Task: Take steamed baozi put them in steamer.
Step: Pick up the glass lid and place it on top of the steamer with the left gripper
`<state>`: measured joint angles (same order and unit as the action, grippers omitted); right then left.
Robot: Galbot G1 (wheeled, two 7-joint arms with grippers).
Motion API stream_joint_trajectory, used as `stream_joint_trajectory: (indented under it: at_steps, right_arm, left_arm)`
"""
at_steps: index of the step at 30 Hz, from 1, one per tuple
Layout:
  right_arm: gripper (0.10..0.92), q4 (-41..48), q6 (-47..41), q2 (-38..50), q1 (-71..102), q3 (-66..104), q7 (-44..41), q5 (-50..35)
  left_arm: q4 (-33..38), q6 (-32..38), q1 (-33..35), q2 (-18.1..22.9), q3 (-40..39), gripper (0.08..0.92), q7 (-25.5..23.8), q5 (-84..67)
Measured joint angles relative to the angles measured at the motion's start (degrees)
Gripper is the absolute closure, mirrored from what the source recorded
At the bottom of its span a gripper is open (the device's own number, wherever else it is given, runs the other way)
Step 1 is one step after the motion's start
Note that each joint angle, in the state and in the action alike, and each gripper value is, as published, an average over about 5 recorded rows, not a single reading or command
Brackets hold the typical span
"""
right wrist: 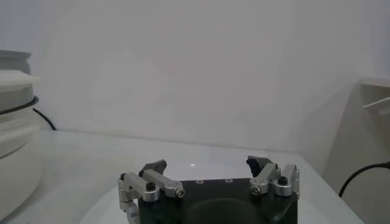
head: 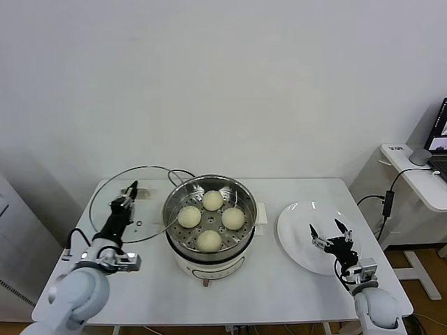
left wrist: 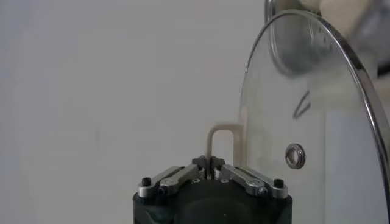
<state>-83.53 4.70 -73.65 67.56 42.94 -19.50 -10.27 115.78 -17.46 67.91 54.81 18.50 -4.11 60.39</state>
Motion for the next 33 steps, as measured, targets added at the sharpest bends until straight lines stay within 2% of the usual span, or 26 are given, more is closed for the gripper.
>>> stream_joint_trajectory:
  at_steps: [13, 33]
  right_arm:
    - [0.203, 0.71, -0.01, -0.11, -0.21, 0.01, -0.02, 0.11]
    - [0.203, 1.83, 0.15, -0.82, -0.59, -0.03, -0.21, 0.49]
  left_arm:
    - [2.04, -10.63, -5.95, 4.01, -12.37, 0.897, -4.71, 6.52]
    - [-1.34, -13.37, -12.48, 9.74, -22.90, 0.897, -5.84, 10.47]
